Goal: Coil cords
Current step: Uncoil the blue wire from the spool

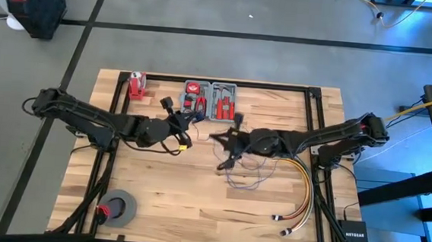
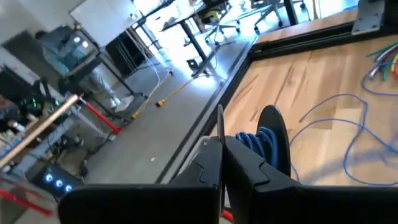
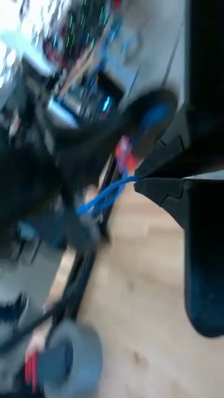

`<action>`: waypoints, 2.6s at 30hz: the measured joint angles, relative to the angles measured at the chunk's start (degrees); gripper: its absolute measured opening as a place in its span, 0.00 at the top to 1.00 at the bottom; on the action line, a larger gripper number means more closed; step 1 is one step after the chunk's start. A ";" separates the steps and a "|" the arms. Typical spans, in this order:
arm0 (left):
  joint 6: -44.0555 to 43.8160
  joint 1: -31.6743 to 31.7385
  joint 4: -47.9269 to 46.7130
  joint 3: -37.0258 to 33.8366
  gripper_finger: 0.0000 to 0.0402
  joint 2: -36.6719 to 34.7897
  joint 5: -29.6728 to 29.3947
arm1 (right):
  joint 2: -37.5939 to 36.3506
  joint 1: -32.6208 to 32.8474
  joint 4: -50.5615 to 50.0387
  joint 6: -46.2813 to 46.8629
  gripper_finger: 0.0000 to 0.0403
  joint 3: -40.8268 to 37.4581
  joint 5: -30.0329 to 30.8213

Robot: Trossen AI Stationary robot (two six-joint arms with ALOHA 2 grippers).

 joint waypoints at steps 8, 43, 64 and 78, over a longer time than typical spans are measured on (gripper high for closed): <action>-5.87 2.68 0.91 0.00 1.00 0.02 0.28 | 6.34 2.18 -4.64 0.90 0.99 -0.04 -2.27; -7.79 -0.48 -6.48 0.00 1.00 -3.91 0.23 | -10.85 1.23 -5.06 -0.15 0.99 -0.02 -7.19; -13.04 0.47 -6.34 0.00 1.00 -3.91 0.15 | 0.20 0.58 -57.33 26.16 0.99 -0.13 23.82; -7.70 0.33 -6.34 0.00 1.00 -3.93 6.79 | -1.38 -0.74 -44.10 17.33 0.62 -0.13 10.25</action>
